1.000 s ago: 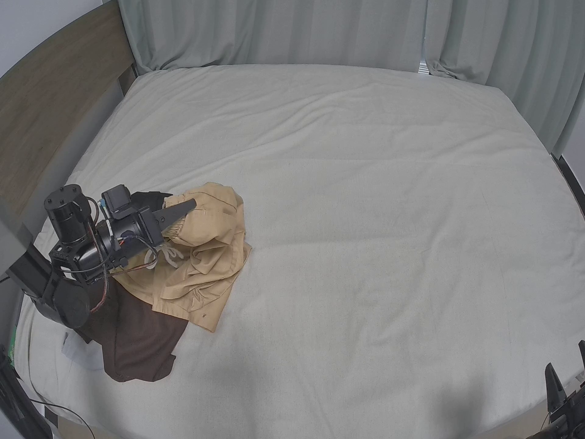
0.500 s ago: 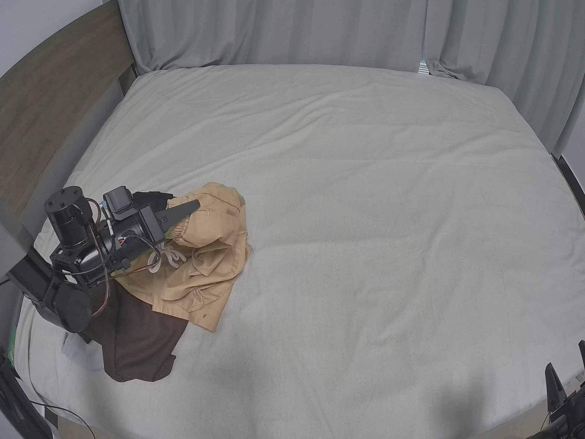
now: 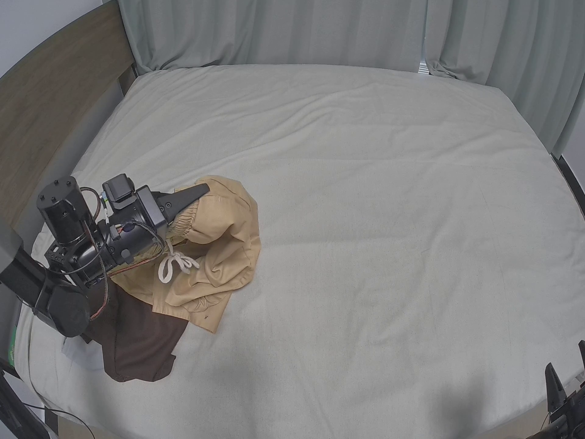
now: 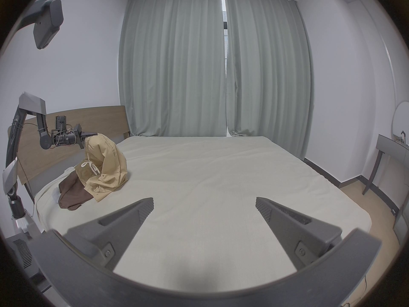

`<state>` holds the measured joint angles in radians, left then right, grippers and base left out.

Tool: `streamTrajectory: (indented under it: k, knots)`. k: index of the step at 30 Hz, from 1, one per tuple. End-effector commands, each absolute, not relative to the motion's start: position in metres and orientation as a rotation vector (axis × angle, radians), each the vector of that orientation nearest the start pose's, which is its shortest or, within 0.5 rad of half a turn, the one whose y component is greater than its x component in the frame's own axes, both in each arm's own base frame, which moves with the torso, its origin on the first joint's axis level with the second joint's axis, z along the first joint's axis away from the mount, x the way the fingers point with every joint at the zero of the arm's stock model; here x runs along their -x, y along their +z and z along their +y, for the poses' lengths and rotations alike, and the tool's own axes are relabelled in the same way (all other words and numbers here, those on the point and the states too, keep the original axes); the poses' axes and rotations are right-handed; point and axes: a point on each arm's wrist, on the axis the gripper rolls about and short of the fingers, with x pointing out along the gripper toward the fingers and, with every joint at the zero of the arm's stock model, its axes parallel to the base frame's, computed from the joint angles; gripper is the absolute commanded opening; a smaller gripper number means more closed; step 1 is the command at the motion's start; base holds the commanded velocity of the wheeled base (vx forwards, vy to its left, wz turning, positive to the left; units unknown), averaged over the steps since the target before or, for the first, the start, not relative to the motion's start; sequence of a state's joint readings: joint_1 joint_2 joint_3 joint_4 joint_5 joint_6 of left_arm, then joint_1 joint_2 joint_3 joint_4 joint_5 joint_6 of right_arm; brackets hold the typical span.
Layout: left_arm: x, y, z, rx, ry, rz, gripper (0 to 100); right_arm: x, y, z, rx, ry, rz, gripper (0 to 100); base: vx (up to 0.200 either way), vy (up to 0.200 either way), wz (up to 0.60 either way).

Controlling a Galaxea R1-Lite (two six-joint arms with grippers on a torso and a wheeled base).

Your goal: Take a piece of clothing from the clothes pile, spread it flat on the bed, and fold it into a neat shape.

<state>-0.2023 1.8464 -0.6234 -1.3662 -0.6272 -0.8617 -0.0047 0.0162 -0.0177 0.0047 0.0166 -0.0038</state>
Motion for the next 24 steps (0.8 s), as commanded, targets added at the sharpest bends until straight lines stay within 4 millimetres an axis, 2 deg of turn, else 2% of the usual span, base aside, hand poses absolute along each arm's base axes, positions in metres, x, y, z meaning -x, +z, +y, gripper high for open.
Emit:
streamTrajectory:
  k: [1,10,24]
  knots:
    - [-0.297,0.169,-0.076,0.775,-0.848,0.207,0,0.023,0.075,0.000,0.005,0.012,0.003,100,0.000,0.000,0.00]
    - [-0.295,0.168,-0.077,0.791,-0.849,0.223,0,0.023,0.075,0.000,0.003,0.012,0.003,100,0.000,0.000,0.00]
    - [-0.278,0.190,-0.088,0.934,-0.915,0.251,0,0.023,0.075,0.000,0.002,0.012,0.003,100,0.000,0.000,0.00]
